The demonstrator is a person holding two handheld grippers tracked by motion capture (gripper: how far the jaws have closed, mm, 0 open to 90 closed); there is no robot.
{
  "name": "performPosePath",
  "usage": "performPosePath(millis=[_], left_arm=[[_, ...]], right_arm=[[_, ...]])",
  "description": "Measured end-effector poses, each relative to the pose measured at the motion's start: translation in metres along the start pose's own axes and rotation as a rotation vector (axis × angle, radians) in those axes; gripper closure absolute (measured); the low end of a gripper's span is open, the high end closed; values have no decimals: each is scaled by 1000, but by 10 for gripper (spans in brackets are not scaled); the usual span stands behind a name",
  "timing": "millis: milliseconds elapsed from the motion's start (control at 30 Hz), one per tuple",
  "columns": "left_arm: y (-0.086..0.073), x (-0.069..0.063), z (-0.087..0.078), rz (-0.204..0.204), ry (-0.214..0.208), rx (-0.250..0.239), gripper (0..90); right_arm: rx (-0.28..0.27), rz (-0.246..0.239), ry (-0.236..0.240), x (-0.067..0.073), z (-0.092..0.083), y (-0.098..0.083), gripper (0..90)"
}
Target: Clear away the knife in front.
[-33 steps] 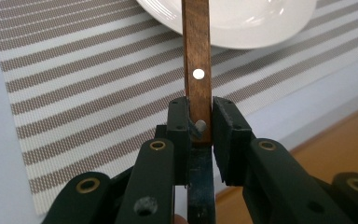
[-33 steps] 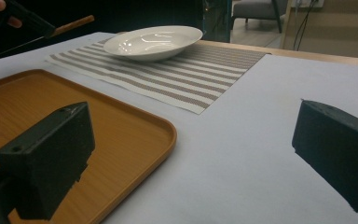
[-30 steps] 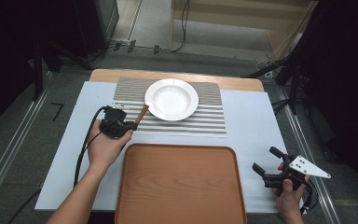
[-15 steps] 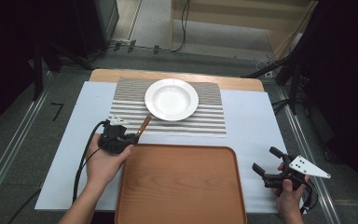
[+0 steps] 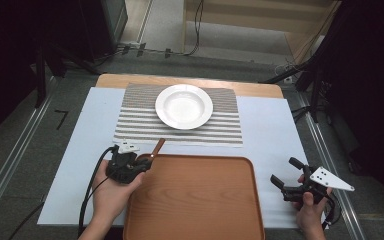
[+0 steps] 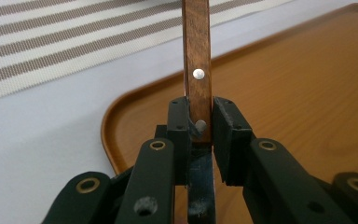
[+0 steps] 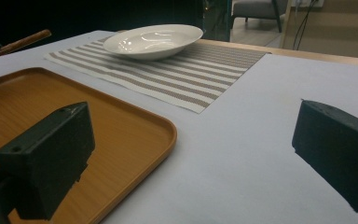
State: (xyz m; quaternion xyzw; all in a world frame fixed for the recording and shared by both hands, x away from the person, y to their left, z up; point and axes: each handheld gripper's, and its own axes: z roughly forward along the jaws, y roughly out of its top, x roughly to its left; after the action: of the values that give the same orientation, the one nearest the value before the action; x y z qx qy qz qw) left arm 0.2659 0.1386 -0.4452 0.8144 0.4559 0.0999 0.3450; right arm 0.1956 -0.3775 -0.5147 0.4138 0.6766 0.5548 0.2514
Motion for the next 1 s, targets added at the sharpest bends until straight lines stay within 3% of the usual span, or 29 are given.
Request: performPosePath(millis=[467,1000], left_arm=[[-26,-13,8,-29,-24,24,779],[-46,-12,21,-76,-24,58,777]], right_arm=[[4,1,-2,0,0,0,0],[4,1,-3,0,0,0,0]])
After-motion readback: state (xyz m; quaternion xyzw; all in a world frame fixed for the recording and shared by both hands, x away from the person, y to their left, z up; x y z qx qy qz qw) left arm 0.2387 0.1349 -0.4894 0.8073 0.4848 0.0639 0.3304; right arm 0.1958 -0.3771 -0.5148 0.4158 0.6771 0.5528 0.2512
